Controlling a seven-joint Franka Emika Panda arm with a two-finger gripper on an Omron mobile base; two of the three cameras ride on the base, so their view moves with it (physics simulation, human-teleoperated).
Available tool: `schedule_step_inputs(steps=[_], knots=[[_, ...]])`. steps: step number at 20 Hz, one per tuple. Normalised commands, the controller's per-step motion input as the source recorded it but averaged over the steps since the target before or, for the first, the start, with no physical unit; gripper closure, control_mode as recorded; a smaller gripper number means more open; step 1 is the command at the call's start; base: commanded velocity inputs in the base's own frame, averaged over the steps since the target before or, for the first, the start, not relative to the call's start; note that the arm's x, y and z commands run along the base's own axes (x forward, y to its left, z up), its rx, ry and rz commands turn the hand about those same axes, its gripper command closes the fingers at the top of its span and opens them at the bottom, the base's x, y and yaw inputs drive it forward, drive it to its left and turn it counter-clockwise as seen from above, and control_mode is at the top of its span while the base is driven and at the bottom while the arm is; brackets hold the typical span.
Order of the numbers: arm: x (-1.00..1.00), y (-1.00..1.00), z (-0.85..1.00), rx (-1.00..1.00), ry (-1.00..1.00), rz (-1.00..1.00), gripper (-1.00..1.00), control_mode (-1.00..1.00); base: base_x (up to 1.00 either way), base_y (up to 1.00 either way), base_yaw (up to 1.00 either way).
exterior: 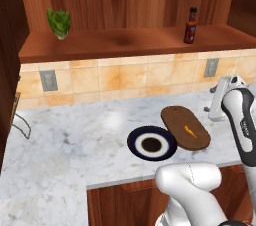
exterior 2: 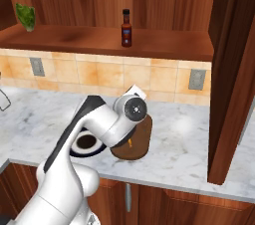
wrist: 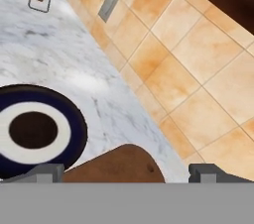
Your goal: Pick the shrimp from the plate and place it on the cutting board. Then pick the condiment bottle from the cabinet and place it next to the cutting board.
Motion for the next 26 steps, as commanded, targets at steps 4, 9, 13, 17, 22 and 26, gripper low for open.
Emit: schedule_step_inputs(steps=[4, 9, 13, 17, 22, 26], knots=[[0.00, 0.00, 0.13, 0.03, -0.02, 0.00, -1.00, -1.00, 0.00, 0.00, 0.00], [0.00, 0.00, 0.18, 0.03, 0.00, 0.00, -1.00, -1.00, 0.00, 0.00, 0.00], [0.00, 0.02, 0.28, 0.02, 0.00, 0.00, -1.00, -1.00, 0.00, 0.00, 0.00], [0.00, 0.02, 0.29, 0.02, 0.00, 0.00, -1.00, -1.00, 0.00, 0.00, 0.00], [0.00, 0.01, 0.26, 0.02, 0.00, 0.00, -1.00, -1.00, 0.00, 0.00, 0.00], [0.00, 0.03, 0.15, 0.03, 0.00, 0.00, -1.00, -1.00, 0.00, 0.00, 0.00]])
